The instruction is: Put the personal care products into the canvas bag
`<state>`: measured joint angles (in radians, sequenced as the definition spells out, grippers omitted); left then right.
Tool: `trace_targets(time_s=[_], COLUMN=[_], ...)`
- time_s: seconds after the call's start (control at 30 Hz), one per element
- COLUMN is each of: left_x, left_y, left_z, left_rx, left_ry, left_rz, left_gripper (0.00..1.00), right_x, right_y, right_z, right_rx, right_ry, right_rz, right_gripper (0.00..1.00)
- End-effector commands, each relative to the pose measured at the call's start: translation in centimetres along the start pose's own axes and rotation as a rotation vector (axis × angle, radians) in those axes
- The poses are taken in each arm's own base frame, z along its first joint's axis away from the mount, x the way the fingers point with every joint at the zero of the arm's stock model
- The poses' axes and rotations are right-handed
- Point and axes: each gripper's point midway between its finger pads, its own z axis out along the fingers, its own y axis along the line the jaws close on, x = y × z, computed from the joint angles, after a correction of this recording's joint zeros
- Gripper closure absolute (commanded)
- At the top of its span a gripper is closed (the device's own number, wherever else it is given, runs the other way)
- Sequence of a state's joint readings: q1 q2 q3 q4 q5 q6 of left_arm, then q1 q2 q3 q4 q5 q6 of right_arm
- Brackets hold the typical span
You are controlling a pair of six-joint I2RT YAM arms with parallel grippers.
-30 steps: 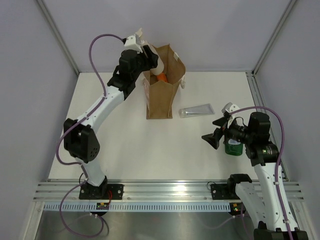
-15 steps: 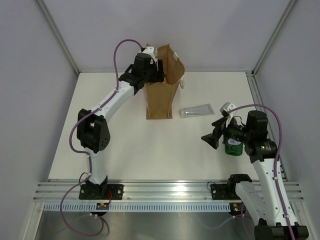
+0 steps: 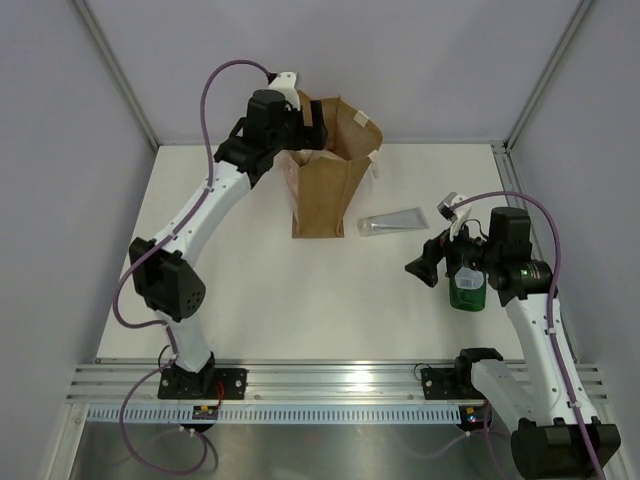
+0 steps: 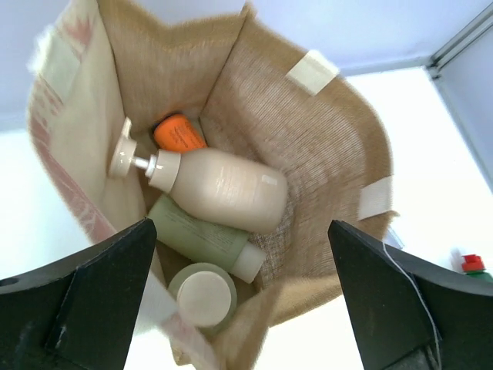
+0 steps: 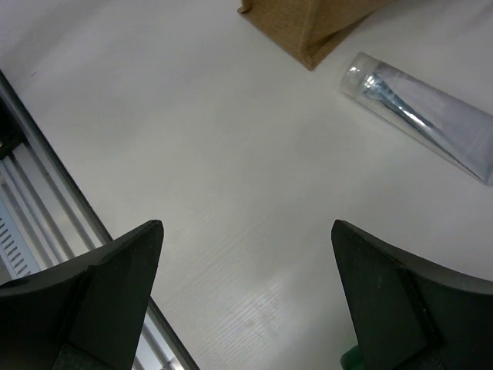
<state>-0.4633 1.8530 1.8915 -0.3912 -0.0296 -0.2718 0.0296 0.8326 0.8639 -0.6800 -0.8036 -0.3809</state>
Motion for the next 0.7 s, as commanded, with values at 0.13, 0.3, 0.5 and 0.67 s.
trace_targets(time_s=[0.13,0.3,0.5,0.67], left_x=[-7.7,-5.7,2.7,11.5], left_y=[-0.5,-0.4,-0.8,-0.4], left_z=[-13.7,-20.2,-24.7,-25.5], left_rx=[0.028,0.079,0.213,0.282], left_ry=[-0.317,-0.380,-0.301,-0.161], left_rz=[0.044,0.031,-0.032,-0.130], left_gripper=[0.01,0.01,0.01,0.01], right_x=[-1.6,2.3,4.6,7.3], right_y=[-10.1,-14.3,-14.9,-16.0], right_z=[-3.1,-4.2,-3.5,-2.6], right_rx=[0.592,0.863,0.885,0.913], right_ry=[0.105,0.198,0.302,0.441], right_rz=[0.242,0.387,0.461,0.569], right_gripper=[0.01,0.00,0.00,0.00])
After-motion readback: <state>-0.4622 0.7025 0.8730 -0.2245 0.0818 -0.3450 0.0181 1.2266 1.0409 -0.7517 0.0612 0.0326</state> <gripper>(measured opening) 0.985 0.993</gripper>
